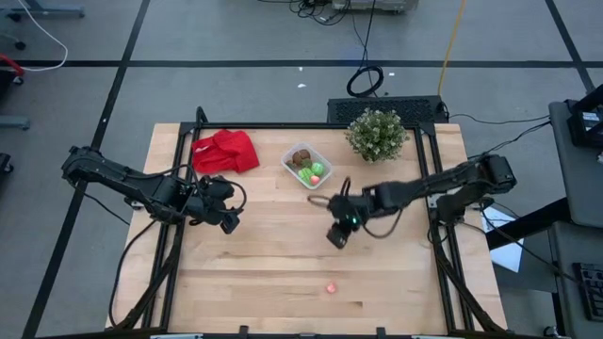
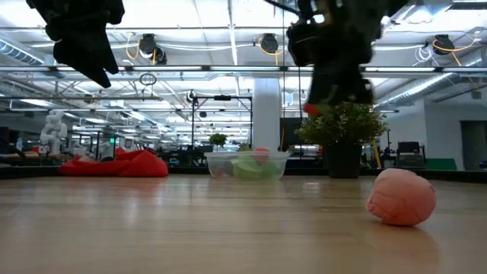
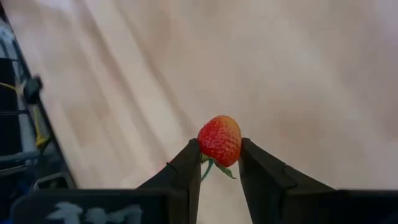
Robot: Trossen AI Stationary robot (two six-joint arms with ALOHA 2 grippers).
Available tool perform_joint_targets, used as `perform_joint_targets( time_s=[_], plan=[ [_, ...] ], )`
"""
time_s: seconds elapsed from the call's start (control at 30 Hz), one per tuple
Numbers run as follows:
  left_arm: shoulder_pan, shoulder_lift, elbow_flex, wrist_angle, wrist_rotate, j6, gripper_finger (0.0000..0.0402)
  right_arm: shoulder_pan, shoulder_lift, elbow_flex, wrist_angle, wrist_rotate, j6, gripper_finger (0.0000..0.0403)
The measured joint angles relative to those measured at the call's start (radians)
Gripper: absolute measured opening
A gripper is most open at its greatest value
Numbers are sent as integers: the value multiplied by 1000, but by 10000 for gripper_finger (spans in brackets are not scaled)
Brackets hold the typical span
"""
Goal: Pick and placing Produce into tupperware
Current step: Put the red strawberry into the transparent bin
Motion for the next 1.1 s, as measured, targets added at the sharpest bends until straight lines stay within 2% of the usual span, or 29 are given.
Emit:
perform_joint_targets(
  time_s=[0.3,0.43,0.57,0.73,0.9,1.1],
  plan=[
    [0,0,0,0,-1,0,296,-279,-1,70,63,-3,-339,84],
    [0,0,0,0,-6,-1,296,-384,-1,88,108,-5,-431,84],
    [0,0,0,0,-27,1,296,-465,14,90,178,-59,-474,84],
    [0,0,0,5,-51,6,296,-529,111,90,205,-122,-494,84],
    [1,0,0,42,-56,32,296,-565,234,97,328,-215,-497,84],
    [1,0,0,45,-55,39,296,-576,376,195,320,-252,-525,84]
  ],
)
